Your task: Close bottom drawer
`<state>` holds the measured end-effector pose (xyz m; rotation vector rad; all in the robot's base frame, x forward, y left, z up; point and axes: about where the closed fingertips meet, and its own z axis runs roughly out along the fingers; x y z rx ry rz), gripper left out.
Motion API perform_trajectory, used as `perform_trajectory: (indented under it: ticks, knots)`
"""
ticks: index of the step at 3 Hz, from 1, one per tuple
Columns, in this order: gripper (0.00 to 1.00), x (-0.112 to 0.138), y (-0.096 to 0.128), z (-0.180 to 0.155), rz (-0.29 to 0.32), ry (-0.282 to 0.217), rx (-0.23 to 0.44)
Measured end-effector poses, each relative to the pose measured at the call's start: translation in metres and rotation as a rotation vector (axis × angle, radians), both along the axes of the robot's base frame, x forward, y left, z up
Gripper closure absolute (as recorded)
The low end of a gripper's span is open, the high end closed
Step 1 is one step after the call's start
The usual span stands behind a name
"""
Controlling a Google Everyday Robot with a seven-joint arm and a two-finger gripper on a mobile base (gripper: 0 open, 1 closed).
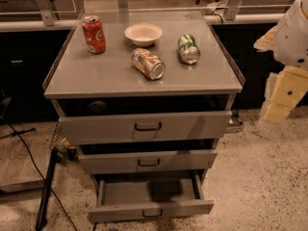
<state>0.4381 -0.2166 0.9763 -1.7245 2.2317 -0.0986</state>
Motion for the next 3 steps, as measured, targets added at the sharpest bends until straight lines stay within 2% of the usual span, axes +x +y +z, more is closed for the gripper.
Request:
perform_trajectory:
  ticks: [1, 2, 3]
  knots:
    - [0.0, 0.0, 0.0, 0.0, 0.0, 0.0, 0.0]
    - [0.1, 0.0, 0.0, 0.0, 0.0, 0.0, 0.0]
    - [0.33, -0.006, 0.002, -0.014, -0.007, 0.006, 0.026]
